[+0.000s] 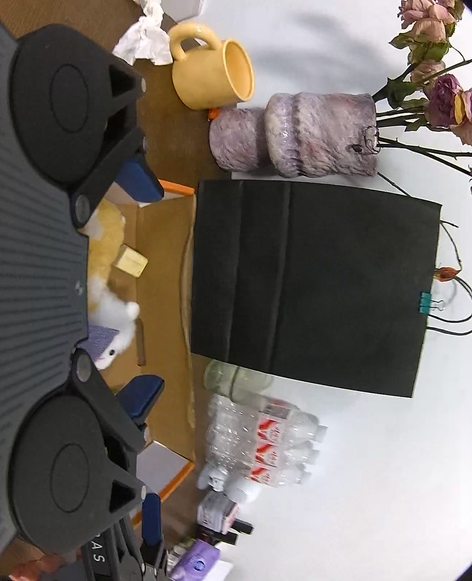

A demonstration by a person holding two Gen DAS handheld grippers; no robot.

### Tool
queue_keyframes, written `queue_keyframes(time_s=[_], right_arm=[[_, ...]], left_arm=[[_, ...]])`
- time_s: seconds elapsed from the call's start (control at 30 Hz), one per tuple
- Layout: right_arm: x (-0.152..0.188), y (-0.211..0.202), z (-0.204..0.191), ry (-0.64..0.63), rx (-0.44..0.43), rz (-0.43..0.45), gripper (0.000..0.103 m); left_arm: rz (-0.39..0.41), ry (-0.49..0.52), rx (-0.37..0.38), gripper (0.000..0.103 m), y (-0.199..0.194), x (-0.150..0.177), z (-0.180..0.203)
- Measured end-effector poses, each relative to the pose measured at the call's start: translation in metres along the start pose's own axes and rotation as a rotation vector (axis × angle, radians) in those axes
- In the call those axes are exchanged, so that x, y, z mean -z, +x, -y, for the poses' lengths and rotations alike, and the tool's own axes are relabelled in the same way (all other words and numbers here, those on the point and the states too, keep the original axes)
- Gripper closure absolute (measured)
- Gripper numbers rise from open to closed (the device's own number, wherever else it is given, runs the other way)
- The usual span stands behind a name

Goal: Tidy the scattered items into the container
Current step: 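Carry soap bar and clear packet over the box and open both grippers, then grasp a small dark packet with the left gripper while the right grasps a clear candy packet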

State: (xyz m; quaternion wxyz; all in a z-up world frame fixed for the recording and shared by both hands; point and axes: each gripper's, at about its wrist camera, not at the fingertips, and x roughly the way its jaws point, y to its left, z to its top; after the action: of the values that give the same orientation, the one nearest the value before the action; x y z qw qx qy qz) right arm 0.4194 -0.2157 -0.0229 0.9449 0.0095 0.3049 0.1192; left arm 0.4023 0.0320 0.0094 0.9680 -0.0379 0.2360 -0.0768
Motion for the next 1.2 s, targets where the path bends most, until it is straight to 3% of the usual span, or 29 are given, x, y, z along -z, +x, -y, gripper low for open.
queue_keyframes(time_s=[0.2,0.73,0.97,1.2], right_arm=[[0.001,0.002,-0.001,0.006,0.018,-0.039,0.000],[0.000,-0.004,-0.001,0.001,0.022,-0.047,0.000],[0.012,-0.069,0.014,-0.005,0.015,0.061,0.000],[0.056,-0.113,0.033,-0.012,0.023,0.035,0.000]], left_arm=[[-0.021,0.017,0.011,0.000,0.000,0.001,0.005],[-0.054,0.008,0.020,0.000,-0.005,-0.001,0.004],[0.033,0.016,0.049,0.000,-0.058,0.000,-0.014],[0.005,0.044,0.013,0.000,-0.103,0.040,-0.044]])
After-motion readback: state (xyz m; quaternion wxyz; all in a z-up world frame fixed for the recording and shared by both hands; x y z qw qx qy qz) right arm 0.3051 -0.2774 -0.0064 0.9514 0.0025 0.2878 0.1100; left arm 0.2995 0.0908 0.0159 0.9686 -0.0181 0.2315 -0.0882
